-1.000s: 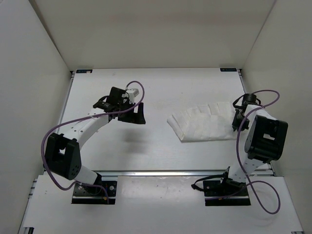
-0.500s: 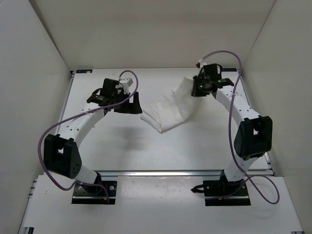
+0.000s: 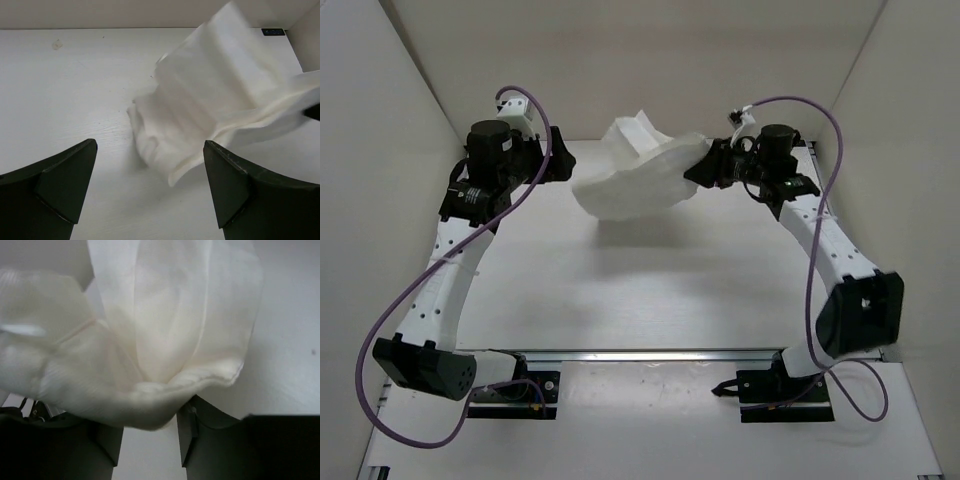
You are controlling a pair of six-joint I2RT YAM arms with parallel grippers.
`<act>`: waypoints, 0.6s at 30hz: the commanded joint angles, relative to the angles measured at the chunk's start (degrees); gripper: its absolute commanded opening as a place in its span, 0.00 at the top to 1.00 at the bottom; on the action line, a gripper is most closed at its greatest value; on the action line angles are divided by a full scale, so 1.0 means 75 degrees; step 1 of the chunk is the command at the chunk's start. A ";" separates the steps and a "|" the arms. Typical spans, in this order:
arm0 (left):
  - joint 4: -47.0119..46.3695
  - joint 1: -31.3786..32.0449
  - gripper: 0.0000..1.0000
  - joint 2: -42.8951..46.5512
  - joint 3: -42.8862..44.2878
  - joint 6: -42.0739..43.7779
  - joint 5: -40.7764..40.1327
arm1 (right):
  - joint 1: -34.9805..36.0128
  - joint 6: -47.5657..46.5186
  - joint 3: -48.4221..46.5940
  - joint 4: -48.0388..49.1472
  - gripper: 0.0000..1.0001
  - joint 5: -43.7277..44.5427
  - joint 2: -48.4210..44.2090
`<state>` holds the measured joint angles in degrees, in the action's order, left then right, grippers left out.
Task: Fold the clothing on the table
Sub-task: Move the skirt to the center of the board
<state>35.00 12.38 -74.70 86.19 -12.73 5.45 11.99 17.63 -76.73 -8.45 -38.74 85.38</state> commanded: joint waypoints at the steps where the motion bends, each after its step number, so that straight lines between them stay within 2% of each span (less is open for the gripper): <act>1: -0.0061 0.0351 0.01 0.0127 -0.0159 -0.0060 -0.0072 | -0.0868 -0.0172 0.0586 -0.0489 0.59 -0.0025 0.1118; 3: -0.0096 0.0516 0.01 0.0081 -0.0371 -0.0013 -0.0059 | -0.1337 0.0052 0.0843 -0.0397 0.52 -0.0295 0.1003; 6: -0.0423 0.0611 0.02 0.0116 -0.0850 -0.0013 0.0022 | -0.1586 -0.0216 0.1511 -0.0361 0.27 0.0580 -0.0096; 7: -0.0471 0.0599 0.01 0.0162 -0.1095 -0.0013 0.0104 | -0.1587 -0.0310 0.1523 -0.0455 0.23 0.0897 -0.0204; 11: -0.0835 0.0739 0.02 -0.0199 -0.1613 -0.0049 0.0468 | -0.1482 -0.0441 0.1581 -0.0947 0.21 0.1017 -0.0416; 14: -0.1023 0.1078 0.01 -0.0587 -0.2023 -0.0014 0.0246 | -0.1015 -0.0324 0.1932 -0.0785 0.21 0.0982 -0.0346; 18: -0.1514 0.1348 0.02 -0.0962 -0.2876 -0.0095 0.0527 | -0.0393 -0.0345 0.2179 -0.0725 0.20 0.1357 0.0110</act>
<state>27.11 20.88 -81.47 68.01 -12.97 7.27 6.31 15.86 -62.26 -14.13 -30.89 83.15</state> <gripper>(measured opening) 0.983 0.795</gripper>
